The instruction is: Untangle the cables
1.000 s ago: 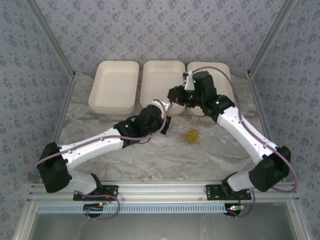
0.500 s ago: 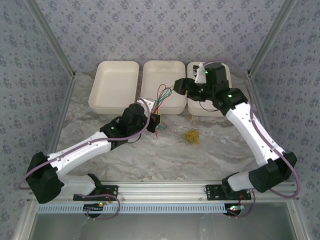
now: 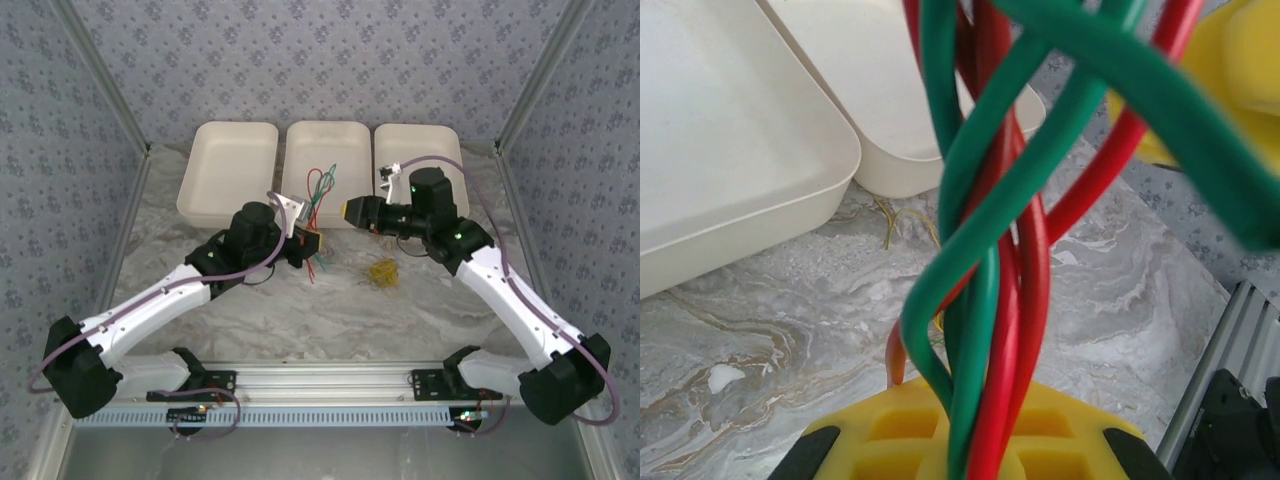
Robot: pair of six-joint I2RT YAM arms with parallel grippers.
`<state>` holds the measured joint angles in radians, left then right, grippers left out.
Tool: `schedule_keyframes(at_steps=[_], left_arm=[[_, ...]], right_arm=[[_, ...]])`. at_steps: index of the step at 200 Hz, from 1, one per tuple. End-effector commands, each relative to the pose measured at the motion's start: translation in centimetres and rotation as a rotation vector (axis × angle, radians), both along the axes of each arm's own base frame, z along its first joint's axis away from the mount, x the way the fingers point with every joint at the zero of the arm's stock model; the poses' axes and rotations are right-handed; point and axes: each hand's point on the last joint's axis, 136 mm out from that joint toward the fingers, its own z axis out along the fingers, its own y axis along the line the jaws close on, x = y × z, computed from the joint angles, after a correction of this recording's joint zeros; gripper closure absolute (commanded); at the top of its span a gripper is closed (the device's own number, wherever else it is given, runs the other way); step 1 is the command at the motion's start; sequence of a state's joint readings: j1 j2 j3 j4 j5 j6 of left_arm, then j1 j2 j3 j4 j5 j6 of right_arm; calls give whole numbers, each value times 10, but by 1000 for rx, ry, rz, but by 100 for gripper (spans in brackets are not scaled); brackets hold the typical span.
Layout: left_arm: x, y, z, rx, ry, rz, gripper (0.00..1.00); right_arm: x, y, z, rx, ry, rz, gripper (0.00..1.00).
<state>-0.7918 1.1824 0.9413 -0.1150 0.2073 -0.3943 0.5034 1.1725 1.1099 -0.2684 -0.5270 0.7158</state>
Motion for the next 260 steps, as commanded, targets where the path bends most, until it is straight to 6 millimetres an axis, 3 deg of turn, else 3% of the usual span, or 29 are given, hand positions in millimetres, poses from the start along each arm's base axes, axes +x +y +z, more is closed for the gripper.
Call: schedule_keyframes(at_steps=[1, 8, 59, 99, 119, 165, 184, 222, 230, 240, 247, 260], left_arm=[[-3, -2, 19, -42, -16, -17, 100], [-3, -3, 19, -44, -16, -20, 100], [-3, -4, 20, -49, -10, -24, 100], [-6, -5, 16, -41, -7, -30, 100], [-7, -6, 12, -22, -7, -30, 100], [-5, -5, 4, 29, -13, -20, 100], [-4, -3, 3, 41, -22, -3, 100], [-2, 10, 16, -33, -48, 76, 100], [-3, 11, 17, -48, -48, 76, 84], [-6, 11, 17, -51, -41, 65, 52], [-8, 12, 16, -49, -36, 59, 44], [-11, 15, 14, -40, -21, 59, 37]], right_arm=[[3, 1, 47, 58, -109, -33, 56], [3, 3, 62, 69, -142, -33, 55], [11, 22, 78, 79, -155, -16, 57], [38, 11, 74, 51, -104, -114, 57], [48, 14, 75, 65, -75, -113, 58], [57, 17, 66, 36, -36, -125, 76], [59, 14, 63, 26, -25, -138, 100], [59, -8, 57, 10, -48, -203, 100], [59, -7, 54, 4, -54, -190, 100], [58, -5, 50, -14, -66, -168, 100], [58, -3, 48, -23, -76, -157, 100], [59, 0, 41, -38, -91, -134, 100]])
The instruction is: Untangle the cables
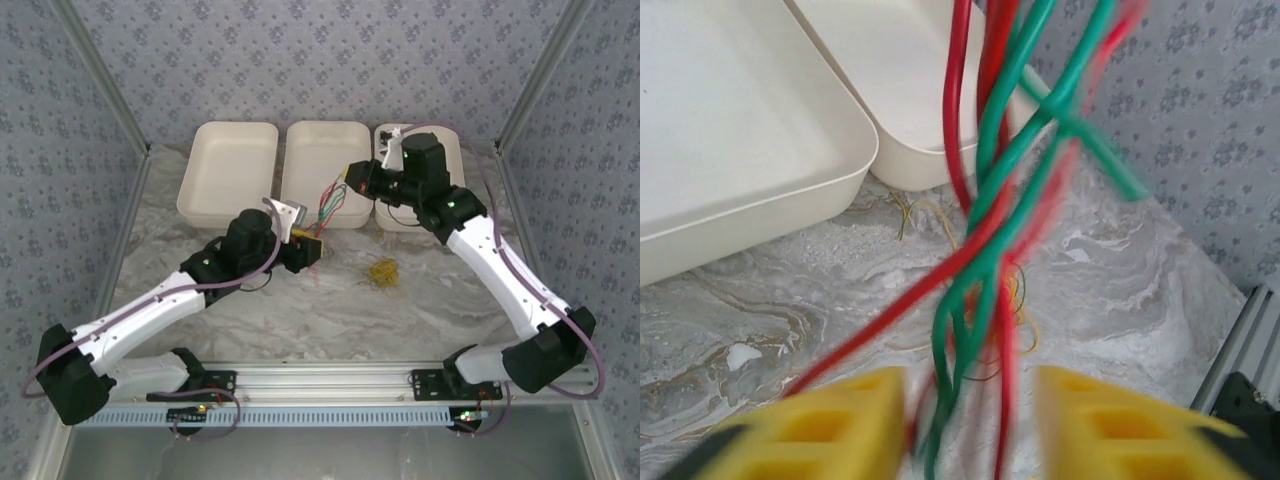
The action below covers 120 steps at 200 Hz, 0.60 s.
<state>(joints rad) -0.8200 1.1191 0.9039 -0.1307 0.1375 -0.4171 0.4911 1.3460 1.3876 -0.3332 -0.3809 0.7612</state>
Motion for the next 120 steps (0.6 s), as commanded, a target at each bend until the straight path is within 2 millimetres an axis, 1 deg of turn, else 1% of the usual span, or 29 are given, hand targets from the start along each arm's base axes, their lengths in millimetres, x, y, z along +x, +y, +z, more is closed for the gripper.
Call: schedule_keyframes(at_steps=[1, 14, 26, 32, 47, 61, 73, 78, 87, 93, 105, 120], left_arm=[[-3, 6, 12, -41, -10, 14, 36], [-5, 12, 15, -50, -6, 19, 35], [-6, 20, 23, -59, -19, 34, 35], [-5, 25, 27, -59, -28, 44, 36], [-1, 36, 37, -45, -49, 66, 43], [5, 40, 38, -21, -48, 71, 52], [9, 37, 39, -12, -47, 57, 52], [11, 34, 38, -8, -45, 47, 50], [13, 26, 37, -7, -36, 22, 42], [15, 21, 36, -8, -28, 6, 40], [18, 12, 30, 5, -16, -12, 39], [27, 6, 24, 12, -14, -7, 39]], right_arm=[[1, 0, -3, -38, -63, 30, 100], [4, 3, -10, -54, -73, 57, 100], [5, 6, -16, -63, -64, 78, 100], [7, 7, -20, -95, -84, 97, 100], [9, 8, -31, -134, -63, 111, 100], [9, 10, -38, -142, -47, 122, 100], [9, 12, -44, -149, -29, 126, 100], [8, 13, -45, -149, -25, 128, 100], [8, 14, -49, -154, -18, 125, 100], [7, 15, -50, -154, -15, 126, 100], [5, 18, -52, -148, -13, 132, 100], [2, 23, -55, -149, -5, 144, 100]])
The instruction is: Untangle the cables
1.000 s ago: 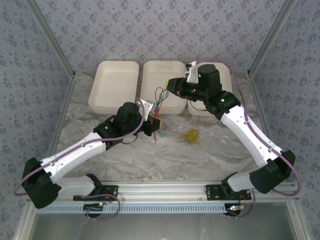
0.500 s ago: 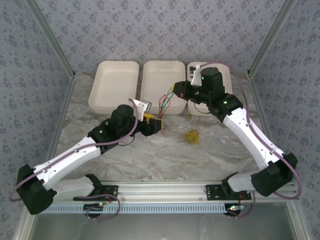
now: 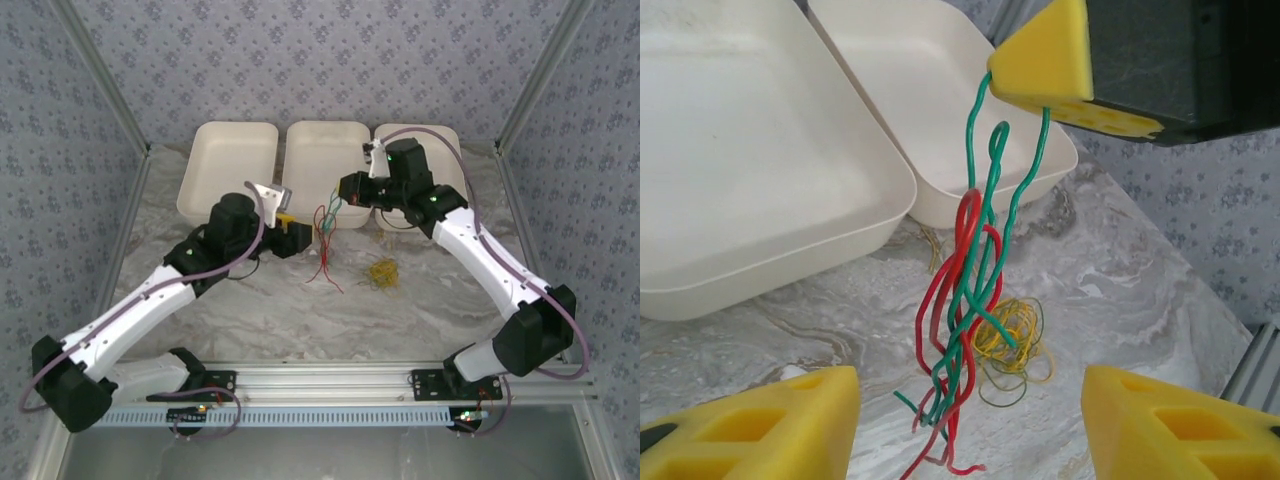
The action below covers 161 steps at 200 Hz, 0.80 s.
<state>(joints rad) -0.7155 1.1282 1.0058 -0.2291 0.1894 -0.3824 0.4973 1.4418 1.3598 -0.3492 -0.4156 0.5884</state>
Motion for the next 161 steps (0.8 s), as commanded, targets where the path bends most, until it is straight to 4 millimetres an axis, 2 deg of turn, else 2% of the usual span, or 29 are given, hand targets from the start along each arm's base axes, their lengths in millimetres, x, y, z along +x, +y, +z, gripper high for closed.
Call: schedule_keyframes(at_steps=[1, 23, 45, 49, 51, 52, 59, 62, 80, 102, 105, 109, 130, 147, 161], left_arm=[[5, -16, 0, 7, -7, -50, 39], [17, -24, -5, 17, -3, -46, 43], [28, -29, -9, 27, -14, -24, 51], [29, -29, -10, 29, -14, -22, 56], [30, -29, -10, 30, -15, -20, 65], [30, -30, -11, 32, -15, -20, 65], [33, -29, -13, 40, -13, -8, 91], [35, -28, -14, 46, -14, 5, 100], [40, -10, -17, 61, -31, 105, 100], [33, 20, -13, 12, -50, 194, 100], [32, 25, -13, 3, -50, 204, 100], [30, 30, -13, -10, -48, 215, 100], [23, 62, -19, -36, -18, 292, 100], [22, 91, -31, -33, 22, 380, 100], [21, 102, -32, -78, 32, 405, 100]], right_arm=[[-7, 9, -1, -2, -5, 40, 100], [-12, 15, -3, -6, -1, 54, 100], [-17, 18, -3, 8, 5, 62, 100], [-17, 18, -3, 9, 5, 60, 100], [-18, 17, -2, 9, 4, 60, 100], [-18, 18, -3, 8, 4, 60, 100], [-18, 15, -3, 2, 4, 48, 100], [-18, 14, -3, -1, 3, 44, 100], [-12, -7, -7, -32, -2, -33, 100], [2, -58, -15, -13, 12, -173, 100], [5, -65, -12, 2, 9, -195, 100], [4, -74, -23, 9, 39, -220, 100], [7, -111, -15, 51, 32, -304, 100], [8, -128, -1, 85, 11, -337, 100], [9, -131, 7, 101, 6, -340, 100]])
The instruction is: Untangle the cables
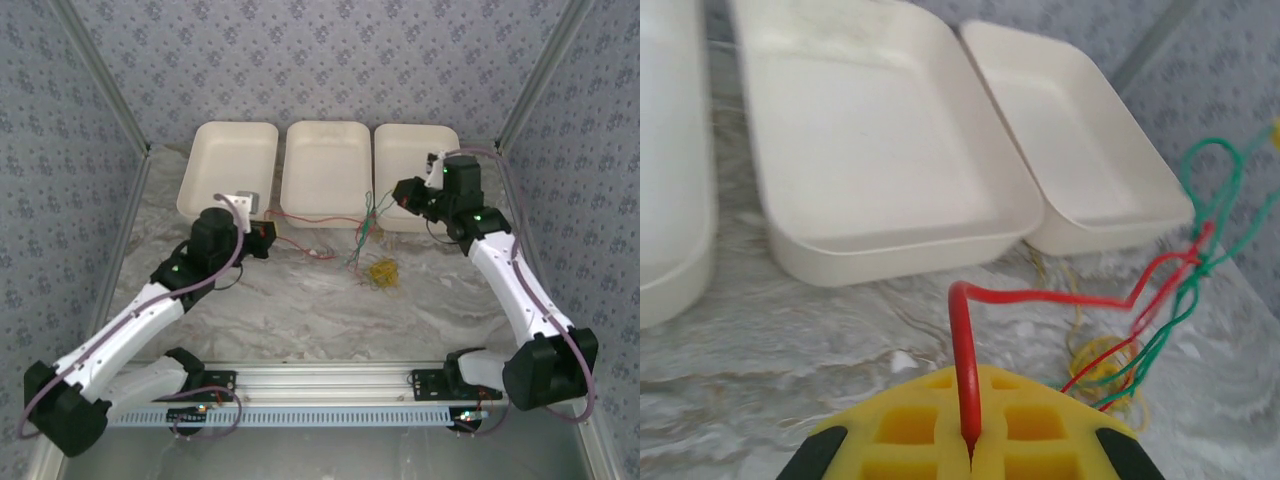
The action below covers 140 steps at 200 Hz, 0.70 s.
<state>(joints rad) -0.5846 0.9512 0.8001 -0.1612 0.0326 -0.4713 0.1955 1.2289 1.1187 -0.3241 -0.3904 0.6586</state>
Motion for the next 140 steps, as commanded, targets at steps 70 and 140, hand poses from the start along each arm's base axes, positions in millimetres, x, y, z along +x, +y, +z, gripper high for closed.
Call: schedule_keyframes(at_steps=[70, 140], left_arm=[[-19, 52, 62, -127, -63, 129, 100], [-23, 42, 115, -168, -118, 46, 100]], right_arm=[[-19, 59, 17, 84, 2, 136, 100], [-8, 133, -61, 117, 210, 157, 100]])
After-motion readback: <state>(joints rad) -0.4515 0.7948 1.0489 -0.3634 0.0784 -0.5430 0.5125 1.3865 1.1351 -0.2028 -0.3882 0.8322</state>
